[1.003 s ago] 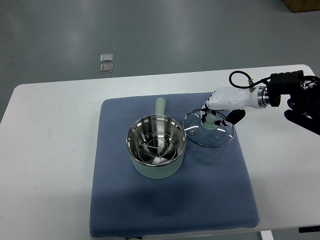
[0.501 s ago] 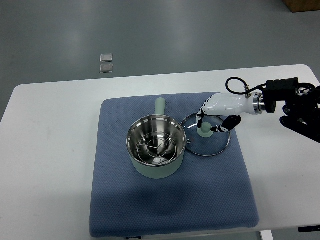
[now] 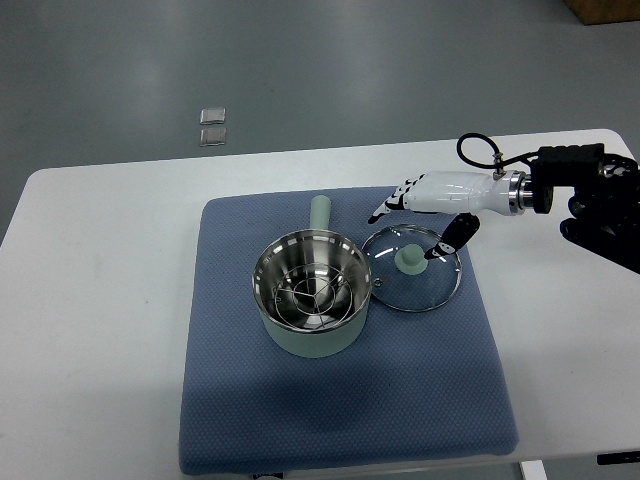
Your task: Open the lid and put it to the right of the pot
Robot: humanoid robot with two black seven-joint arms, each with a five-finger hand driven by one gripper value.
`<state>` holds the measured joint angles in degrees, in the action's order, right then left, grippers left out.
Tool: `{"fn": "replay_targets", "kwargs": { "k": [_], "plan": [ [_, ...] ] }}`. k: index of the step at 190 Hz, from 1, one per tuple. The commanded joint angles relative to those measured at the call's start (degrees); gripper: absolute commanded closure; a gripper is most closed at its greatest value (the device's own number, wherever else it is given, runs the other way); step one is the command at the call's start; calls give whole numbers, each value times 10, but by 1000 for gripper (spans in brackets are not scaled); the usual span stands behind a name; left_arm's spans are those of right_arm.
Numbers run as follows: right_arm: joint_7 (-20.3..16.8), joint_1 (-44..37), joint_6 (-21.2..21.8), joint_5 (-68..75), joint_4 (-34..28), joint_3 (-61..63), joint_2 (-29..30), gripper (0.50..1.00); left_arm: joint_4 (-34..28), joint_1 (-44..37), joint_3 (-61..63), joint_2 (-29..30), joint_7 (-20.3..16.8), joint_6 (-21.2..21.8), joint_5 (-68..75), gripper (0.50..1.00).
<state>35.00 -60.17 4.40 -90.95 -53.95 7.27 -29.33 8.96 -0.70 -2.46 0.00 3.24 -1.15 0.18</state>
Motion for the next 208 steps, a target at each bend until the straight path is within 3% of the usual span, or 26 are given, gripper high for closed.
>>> {"fn": "replay_targets", "kwargs": {
  "k": [1,55,120,160,198,208],
  "plan": [
    [0,-3,20,87,-1,1,0,605,0,0,0,0,0,0,0,500],
    [0,20,20,338,24,8,22,585,0,0,0,0,-1,0,0,500],
    [0,95,32,605,161,147,101,572,0,0,0,0,0,0,0,500],
    [0,117,33,736,254,164,152,572,0,0,0,0,0,0,0,500],
    [0,135,60,873,259,162,159,572,0,0,0,0,-1,0,0,500],
    [-19,138,60,905,259,162,161,572,0,0,0,0,-1,0,0,500]
  ]
}}
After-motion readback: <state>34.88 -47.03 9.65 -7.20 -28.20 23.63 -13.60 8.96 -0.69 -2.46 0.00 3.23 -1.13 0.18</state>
